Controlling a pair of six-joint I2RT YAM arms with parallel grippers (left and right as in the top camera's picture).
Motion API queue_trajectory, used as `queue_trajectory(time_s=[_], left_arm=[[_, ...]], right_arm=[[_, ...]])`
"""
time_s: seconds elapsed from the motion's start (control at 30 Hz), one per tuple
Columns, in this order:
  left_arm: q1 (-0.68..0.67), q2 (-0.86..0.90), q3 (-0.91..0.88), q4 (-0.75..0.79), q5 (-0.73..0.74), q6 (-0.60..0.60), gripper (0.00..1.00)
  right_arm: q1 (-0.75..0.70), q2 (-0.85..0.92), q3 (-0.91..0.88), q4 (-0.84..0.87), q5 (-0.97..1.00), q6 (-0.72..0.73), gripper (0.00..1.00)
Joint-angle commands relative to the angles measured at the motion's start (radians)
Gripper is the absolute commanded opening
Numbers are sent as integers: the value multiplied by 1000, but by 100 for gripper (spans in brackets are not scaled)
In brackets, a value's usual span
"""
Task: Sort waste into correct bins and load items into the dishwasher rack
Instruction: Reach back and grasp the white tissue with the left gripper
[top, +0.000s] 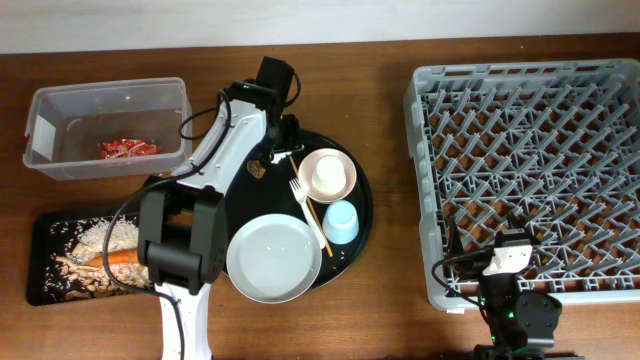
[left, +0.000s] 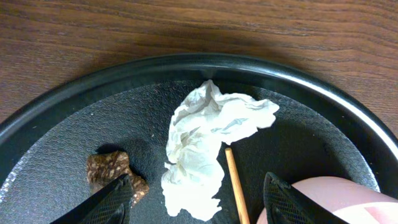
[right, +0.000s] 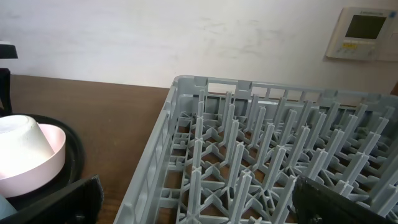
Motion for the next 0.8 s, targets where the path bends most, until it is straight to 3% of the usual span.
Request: queue_trajectory(time_s=[0.0, 0.63, 0.77], left_arm=[[-3, 7, 8, -1, -15, 12, 66], [-3, 58, 3, 30, -23, 28, 66], [-3, 58, 3, 28, -22, 42, 52]], right_arm=[[-6, -8, -6, -4, -6, 2, 99], [-6, -8, -6, -3, -6, 2, 99], [-6, -8, -6, -3, -6, 2, 99]])
